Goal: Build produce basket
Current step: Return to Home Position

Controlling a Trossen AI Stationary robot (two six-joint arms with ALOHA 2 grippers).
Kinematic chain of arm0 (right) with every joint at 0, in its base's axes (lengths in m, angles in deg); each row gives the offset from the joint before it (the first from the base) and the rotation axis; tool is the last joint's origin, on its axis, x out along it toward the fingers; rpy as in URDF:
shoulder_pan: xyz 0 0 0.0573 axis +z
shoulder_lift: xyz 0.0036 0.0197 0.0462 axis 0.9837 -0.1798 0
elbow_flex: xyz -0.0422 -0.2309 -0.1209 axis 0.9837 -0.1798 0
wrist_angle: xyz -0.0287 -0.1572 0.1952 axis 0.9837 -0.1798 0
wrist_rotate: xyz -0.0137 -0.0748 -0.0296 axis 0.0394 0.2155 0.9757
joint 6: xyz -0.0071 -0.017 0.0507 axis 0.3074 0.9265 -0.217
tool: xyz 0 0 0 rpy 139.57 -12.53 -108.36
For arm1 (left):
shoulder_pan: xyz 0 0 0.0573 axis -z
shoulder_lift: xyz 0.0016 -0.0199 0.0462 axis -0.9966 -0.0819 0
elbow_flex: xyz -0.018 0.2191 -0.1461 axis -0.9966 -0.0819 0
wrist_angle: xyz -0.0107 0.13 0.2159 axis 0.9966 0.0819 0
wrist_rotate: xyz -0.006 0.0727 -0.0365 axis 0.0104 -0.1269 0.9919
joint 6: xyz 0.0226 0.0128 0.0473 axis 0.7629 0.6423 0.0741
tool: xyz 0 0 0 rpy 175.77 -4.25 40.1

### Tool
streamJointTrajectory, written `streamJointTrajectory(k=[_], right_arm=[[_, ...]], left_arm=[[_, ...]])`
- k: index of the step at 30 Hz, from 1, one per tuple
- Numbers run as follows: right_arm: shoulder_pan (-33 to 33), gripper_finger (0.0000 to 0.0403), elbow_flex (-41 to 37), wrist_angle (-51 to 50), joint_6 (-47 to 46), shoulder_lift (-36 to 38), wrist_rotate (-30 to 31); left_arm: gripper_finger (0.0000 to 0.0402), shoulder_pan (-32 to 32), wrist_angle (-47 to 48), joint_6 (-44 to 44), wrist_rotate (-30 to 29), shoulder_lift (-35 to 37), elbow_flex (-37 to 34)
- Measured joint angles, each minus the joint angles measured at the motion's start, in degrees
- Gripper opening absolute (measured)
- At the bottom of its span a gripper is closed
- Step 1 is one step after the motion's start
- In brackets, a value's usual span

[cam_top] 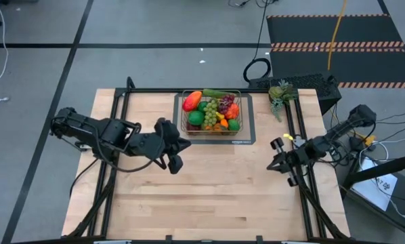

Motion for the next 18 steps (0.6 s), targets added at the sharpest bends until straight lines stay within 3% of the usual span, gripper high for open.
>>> streamJointTrajectory(k=[18], right_arm=[[-18.2, 0.0, -0.2, -4.9, -1.5, 3.7, -9.0]], left_arm=[[0.0022, 0.0, -2.4, 15.8, -1.4, 0.3, 0.0]])
